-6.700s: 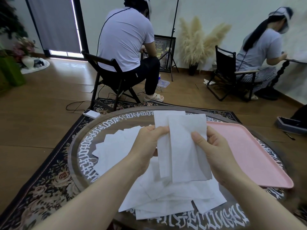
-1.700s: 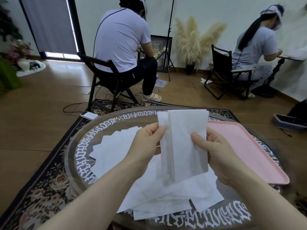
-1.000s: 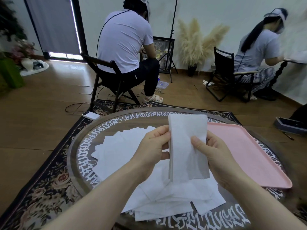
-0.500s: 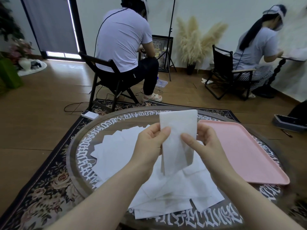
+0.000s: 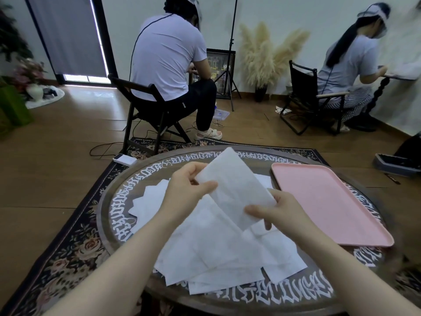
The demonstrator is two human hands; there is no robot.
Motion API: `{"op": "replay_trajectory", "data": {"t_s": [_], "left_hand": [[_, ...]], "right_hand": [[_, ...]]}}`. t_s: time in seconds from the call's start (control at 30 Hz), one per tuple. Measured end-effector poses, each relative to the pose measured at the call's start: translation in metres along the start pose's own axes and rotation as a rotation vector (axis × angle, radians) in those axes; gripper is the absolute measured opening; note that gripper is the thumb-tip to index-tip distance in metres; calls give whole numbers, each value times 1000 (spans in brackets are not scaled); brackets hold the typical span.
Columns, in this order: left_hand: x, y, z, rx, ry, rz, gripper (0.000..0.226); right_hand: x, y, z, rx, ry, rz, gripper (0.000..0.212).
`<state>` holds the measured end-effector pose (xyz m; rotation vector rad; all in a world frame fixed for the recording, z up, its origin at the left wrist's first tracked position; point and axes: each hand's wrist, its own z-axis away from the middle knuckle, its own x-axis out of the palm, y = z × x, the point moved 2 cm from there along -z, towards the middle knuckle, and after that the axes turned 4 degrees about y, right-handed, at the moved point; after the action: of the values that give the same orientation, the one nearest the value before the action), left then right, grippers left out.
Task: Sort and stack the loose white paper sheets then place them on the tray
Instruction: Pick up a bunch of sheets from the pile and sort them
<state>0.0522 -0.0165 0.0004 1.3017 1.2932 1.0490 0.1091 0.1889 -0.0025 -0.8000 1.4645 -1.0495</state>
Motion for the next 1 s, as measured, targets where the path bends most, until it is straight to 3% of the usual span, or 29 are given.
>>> {"op": "replay_trajectory", "data": {"t_s": [0.2, 0.3, 0.43, 0.57, 0.67, 0.73, 1.0], "left_hand": [[-25, -21, -4, 111, -52, -490, 9], [-27, -34, -1, 71, -107, -457, 13], [-27, -48, 6, 4, -199, -354, 37], [-27, -56, 1, -76, -111, -302, 28], [-25, -51, -13, -144, -45, -244, 9], [-24, -46, -30, -174, -30, -269, 23], [8, -68, -131, -294, 86, -204, 9]], "right_hand": [[3, 5, -3, -169, 84, 56, 12], [7, 11, -6, -193, 65, 112, 14], [11, 27, -6, -133, -12, 120, 18], [18, 42, -10, -76, -21, 165, 15], [17, 38, -25, -5, 7, 49, 4], [15, 33, -43, 65, 13, -82, 12], [20, 32, -149, 211, 146, -150, 13]]}}
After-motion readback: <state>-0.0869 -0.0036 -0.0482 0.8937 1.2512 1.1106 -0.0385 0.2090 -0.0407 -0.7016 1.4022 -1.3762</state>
